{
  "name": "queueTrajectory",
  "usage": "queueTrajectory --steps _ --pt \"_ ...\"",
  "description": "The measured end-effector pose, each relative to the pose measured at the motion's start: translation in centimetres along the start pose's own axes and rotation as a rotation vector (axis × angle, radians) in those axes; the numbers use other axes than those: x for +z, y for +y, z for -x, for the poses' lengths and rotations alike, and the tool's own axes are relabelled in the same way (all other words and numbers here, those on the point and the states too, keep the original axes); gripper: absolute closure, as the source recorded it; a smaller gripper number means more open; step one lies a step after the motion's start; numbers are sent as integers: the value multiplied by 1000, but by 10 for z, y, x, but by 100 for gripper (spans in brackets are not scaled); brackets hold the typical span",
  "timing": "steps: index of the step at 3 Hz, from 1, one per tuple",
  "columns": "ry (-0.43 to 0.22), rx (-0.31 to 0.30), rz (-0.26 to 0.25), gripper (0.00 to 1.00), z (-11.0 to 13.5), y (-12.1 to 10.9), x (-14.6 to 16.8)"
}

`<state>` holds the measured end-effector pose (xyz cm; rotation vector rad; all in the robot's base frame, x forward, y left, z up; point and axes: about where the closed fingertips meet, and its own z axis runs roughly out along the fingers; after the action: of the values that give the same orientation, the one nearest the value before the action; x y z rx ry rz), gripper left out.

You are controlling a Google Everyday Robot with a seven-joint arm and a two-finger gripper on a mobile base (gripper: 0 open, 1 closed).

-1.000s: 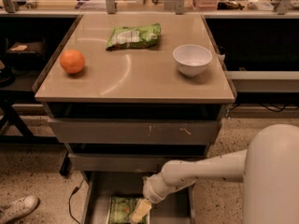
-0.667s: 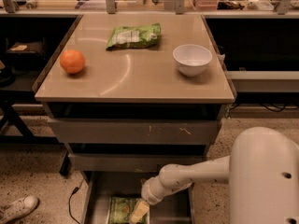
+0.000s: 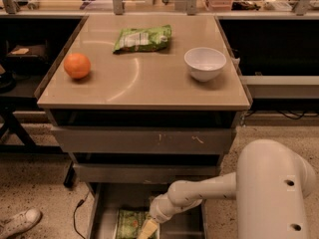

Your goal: Pick green jalapeno chip bag from bottom drawer and place on counter

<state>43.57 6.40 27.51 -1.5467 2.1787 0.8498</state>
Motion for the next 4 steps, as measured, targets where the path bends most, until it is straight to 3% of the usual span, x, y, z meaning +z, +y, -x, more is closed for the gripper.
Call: queueTrajectory --steps 1,3,4 --pt "-26 15 22 0 -9 0 16" --pt "-72 59 39 0 -51 -23 85" --pt "-94 59 49 0 -61 -30 112"
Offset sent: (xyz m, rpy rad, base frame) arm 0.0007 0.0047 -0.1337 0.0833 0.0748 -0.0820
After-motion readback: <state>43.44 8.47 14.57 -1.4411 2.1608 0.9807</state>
